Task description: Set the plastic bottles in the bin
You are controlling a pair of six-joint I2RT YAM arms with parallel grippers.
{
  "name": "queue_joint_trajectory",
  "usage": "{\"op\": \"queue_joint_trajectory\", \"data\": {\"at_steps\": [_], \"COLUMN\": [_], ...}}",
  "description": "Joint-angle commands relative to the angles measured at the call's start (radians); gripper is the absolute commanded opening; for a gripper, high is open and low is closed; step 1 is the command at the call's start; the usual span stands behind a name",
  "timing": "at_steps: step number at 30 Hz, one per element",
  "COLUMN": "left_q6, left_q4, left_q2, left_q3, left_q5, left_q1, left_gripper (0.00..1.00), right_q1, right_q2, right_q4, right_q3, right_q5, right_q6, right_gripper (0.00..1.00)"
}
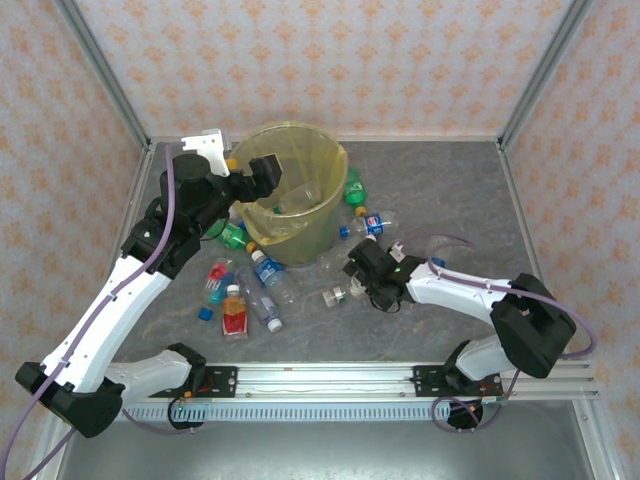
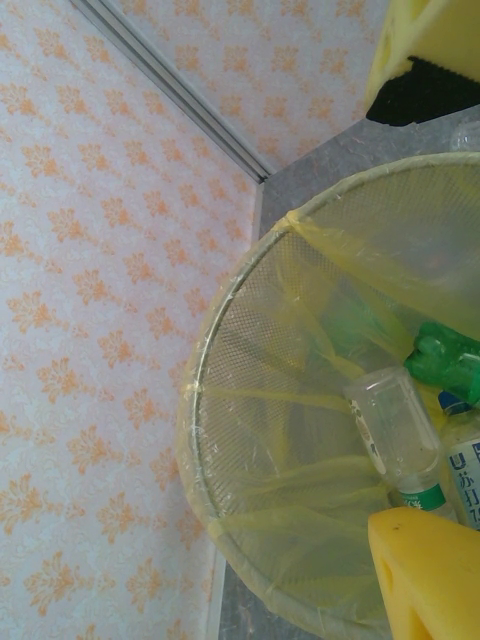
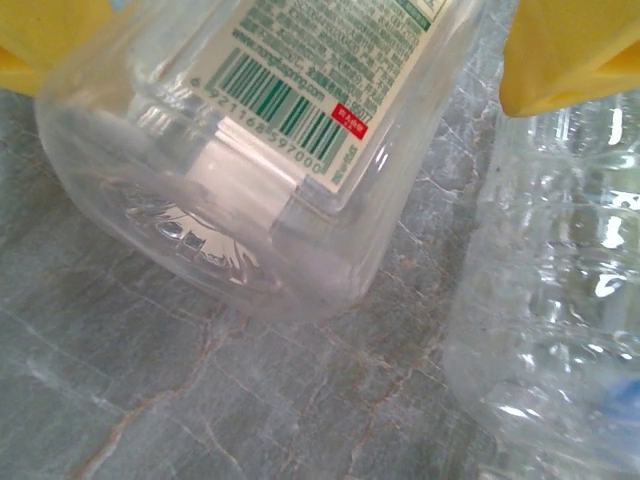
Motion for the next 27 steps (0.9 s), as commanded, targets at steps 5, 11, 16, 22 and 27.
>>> {"op": "queue_joint_trajectory", "data": {"at_steps": [5,11,16,22,27], "left_q6": [0.017,0.018,0.023,0.027,0.028], "left_q4": [-0.016,-0.022,-0.024,-0.019,-0.011], "left_q2": [-0.030,-0.038,-0.042,-0.038,-0.029], "left_q3": [-0.011,-0.012,-0.014,-0.016,-0.014], "left_q5": [-0.004,-0.012,-0.019,-0.018,-0.010], "left_q1": [0.011,0.011,0.012,0.012,0.013], "left_gripper": [0.99,0.99,0.99,0.99,0.99], "right_q1": [-0.026,-0.039,-0.040,-0.040,-0.040], "right_q2": [0.061,0.123,0.135,0.123,0.133], "right_q4": [-0.016,-0.057,-0.072,-0.080,-0.060], "right_q3": [0.069,0.111,0.109,0.090,0.076], "right_q5": [0.061,0.058,0.028,0.010,-0.006], "right_q6": [-0.032,-0.068,-0.060,-0.050,-0.043], "right_gripper": [0.94,0.90,0.81,0.74,0.68]}}
